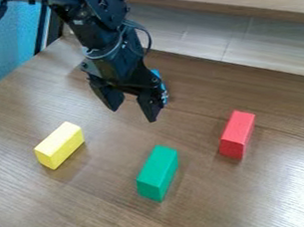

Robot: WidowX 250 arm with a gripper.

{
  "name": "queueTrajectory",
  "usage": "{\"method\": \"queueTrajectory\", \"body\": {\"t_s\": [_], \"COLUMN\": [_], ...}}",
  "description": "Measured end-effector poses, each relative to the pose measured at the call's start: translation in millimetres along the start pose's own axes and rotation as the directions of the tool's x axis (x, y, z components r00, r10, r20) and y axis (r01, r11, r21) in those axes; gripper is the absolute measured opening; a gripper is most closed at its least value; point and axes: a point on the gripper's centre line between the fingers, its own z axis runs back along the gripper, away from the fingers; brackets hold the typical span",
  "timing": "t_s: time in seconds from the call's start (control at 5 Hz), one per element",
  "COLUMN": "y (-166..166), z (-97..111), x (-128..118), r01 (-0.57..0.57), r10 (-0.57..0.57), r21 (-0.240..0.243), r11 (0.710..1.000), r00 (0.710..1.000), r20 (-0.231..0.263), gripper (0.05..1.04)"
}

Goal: Put the green block on top of yellow block

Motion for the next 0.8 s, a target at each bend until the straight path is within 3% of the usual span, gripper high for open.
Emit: {"method": "queueTrajectory", "body": {"t_s": [0.4, 0.8], "y": [-1, -5], "z": [-5, -4], "x": [-9, -15], "r01": [-0.01, -0.043], "r10": [0.01, 0.038], "r21": [-0.007, -0.049], "r11": [1.0, 0.998], "r00": [0.998, 0.995], "r20": [-0.055, -0.094], "gripper": [0.999, 0.999]}}
